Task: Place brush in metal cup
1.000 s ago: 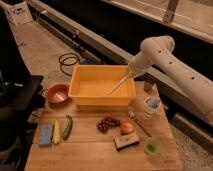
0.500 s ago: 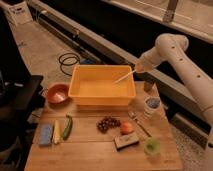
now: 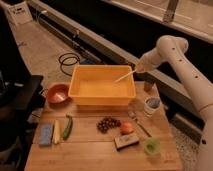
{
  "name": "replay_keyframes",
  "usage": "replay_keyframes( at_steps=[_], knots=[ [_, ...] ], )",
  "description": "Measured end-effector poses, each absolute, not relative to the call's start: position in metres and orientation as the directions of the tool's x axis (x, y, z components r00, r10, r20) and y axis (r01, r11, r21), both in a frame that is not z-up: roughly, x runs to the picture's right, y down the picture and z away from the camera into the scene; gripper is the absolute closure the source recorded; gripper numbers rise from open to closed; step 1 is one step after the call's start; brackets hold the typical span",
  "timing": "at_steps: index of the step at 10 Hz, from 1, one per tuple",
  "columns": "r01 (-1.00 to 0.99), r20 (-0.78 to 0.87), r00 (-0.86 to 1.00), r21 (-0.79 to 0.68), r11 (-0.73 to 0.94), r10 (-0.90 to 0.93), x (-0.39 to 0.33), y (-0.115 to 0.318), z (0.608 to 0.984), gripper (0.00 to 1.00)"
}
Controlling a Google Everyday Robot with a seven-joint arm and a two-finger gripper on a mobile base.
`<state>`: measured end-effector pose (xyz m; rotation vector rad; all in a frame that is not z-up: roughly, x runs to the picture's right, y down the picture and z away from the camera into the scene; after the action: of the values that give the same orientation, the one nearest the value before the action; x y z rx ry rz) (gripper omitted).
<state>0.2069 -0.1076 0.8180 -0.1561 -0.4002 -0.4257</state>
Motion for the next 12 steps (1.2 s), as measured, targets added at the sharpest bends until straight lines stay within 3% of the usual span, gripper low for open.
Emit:
replay_keyframes(
  at_steps=[4, 12],
  knots=[
    [0.43, 0.408, 0.832, -0.045, 0.902, -0.376, 0.209, -0.108, 0.82, 1.0],
    [0.281, 0.499, 0.839, -0.061, 0.958, -0.215, 0.235, -0.098, 0.875, 1.0]
  ],
)
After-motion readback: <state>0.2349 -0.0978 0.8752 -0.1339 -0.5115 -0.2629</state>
